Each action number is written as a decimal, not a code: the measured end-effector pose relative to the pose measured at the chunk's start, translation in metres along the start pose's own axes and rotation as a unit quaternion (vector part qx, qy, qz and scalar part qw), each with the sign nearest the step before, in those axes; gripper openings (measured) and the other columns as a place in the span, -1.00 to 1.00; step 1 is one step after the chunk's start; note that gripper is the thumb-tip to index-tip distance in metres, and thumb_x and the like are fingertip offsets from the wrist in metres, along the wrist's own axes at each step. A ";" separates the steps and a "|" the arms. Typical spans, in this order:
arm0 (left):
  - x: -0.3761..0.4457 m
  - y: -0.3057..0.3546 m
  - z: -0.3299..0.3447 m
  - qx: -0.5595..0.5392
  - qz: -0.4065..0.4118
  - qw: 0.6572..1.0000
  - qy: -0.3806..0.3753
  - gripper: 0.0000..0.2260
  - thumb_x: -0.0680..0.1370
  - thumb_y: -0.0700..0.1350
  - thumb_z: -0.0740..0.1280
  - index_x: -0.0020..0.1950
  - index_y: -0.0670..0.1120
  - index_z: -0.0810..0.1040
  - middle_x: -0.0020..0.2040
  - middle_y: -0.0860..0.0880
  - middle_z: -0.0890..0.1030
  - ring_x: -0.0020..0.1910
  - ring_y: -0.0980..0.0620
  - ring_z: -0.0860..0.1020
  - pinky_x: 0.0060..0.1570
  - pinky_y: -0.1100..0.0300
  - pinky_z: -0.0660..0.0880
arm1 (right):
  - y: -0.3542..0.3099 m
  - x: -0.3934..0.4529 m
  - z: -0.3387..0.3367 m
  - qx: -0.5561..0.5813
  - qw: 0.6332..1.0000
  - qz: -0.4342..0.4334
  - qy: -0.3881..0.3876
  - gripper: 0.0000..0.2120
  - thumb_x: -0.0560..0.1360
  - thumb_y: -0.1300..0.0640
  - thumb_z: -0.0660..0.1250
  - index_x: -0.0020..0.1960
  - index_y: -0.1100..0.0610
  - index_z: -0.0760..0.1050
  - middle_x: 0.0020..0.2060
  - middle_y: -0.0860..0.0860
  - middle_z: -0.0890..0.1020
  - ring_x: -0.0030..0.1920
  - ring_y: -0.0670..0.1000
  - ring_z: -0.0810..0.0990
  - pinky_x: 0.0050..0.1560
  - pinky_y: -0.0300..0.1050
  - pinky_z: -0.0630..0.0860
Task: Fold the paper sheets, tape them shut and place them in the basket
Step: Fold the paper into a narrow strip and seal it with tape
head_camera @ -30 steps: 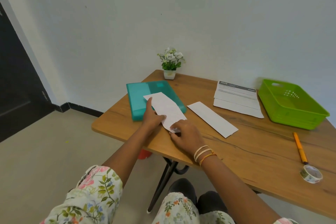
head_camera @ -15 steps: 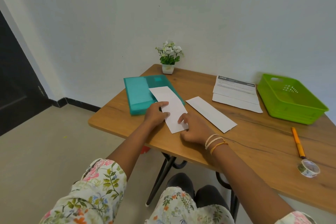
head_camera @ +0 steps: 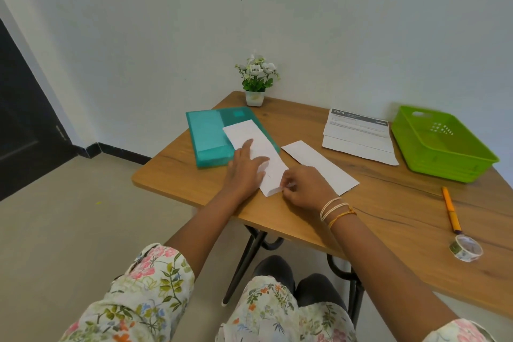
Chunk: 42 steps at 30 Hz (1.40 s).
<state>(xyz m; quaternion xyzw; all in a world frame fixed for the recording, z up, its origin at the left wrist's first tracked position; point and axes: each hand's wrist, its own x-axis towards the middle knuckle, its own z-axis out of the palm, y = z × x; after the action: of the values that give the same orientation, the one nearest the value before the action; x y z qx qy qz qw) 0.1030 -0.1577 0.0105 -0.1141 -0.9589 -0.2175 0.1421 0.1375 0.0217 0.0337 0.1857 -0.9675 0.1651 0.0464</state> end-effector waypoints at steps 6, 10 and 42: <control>-0.007 0.003 -0.006 -0.037 -0.007 0.988 -0.149 -0.34 0.47 0.26 0.33 0.50 0.05 0.28 0.53 0.03 0.24 0.48 -0.01 0.23 0.43 0.01 0.19 | 0.007 -0.012 0.006 -0.011 0.999 -0.002 0.045 -0.83 0.50 0.07 0.32 0.04 0.01 0.63 -0.06 -0.04 0.67 -0.08 -0.07 0.57 -0.01 -0.26 0.50; -0.002 0.007 -0.008 0.008 -0.014 0.983 -0.183 -0.23 0.44 0.32 0.32 0.55 0.04 0.16 0.57 0.01 0.11 0.52 -0.04 0.15 0.45 -0.02 0.13 | 0.010 -0.018 0.004 0.024 0.999 0.002 0.022 -0.78 0.47 0.07 0.33 0.07 0.04 0.65 0.05 -0.07 0.67 -0.02 -0.08 0.59 0.04 -0.26 0.52; -0.021 0.019 0.006 -0.095 -0.024 0.995 -0.029 -0.60 0.45 0.12 0.39 0.23 0.00 0.60 0.23 0.01 0.60 0.21 0.01 0.53 0.09 0.25 0.34 | 0.017 0.011 0.010 0.051 0.997 0.046 0.041 -0.72 0.48 0.04 0.40 0.18 0.02 0.58 0.13 0.00 0.61 -0.07 -0.09 0.55 0.05 -0.23 0.52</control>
<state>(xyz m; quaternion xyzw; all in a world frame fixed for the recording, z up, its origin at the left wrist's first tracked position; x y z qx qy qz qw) 0.1267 -0.1421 0.0057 -0.1099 -0.9401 -0.3075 0.0979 0.1204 0.0298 0.0210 0.1362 -0.9626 0.2238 0.0693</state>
